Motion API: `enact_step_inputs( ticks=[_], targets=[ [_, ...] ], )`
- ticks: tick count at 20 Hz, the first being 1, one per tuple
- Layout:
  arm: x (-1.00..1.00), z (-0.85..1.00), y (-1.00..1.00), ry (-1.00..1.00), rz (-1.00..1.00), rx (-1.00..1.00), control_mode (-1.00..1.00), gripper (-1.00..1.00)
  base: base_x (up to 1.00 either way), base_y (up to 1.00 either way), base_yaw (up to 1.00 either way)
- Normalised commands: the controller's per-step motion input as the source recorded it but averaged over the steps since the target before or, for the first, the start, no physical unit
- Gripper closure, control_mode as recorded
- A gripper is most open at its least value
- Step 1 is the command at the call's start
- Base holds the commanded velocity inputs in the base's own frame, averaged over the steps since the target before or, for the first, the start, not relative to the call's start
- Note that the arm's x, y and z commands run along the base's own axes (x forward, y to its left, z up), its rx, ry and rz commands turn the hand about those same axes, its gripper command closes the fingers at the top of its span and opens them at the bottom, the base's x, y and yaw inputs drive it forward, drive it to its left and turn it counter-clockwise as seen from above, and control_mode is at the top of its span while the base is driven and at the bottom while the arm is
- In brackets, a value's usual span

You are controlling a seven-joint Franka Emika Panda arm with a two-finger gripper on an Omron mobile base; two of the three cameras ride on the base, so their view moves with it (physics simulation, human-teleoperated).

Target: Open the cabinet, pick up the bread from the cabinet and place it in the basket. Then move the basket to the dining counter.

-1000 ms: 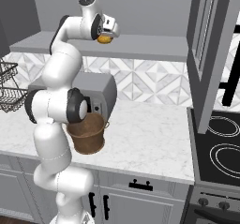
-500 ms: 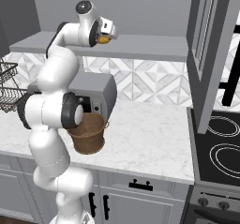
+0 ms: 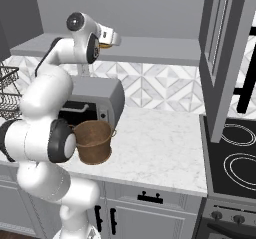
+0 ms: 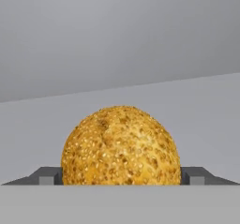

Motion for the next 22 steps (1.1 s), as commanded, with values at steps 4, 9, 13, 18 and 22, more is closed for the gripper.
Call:
enact_step_inputs(
  ticks=[4,9,13,18,22],
  targets=[
    [-1.0,0.58,0.09,0.0,-0.1,0.05,-1.0,1.0,0.0,0.0,0.0],
    [-1.0,0.44,0.23,0.11,-0.04,0.06,-1.0,1.0,0.0,0.0,0.0],
    [-1.0,0.08,0.37,0.17,0.0,0.02,-1.0,1.0,0.0,0.0,0.0],
    [-1.0,0.0,0.25,0.13,0.01,0.02,-1.0,1.0,0.0,0.0,0.0],
    [-0.69,-0.12,0.14,0.23,0.0,0.08,-1.0,1.0,0.0,0.0,0.0]
  ],
)
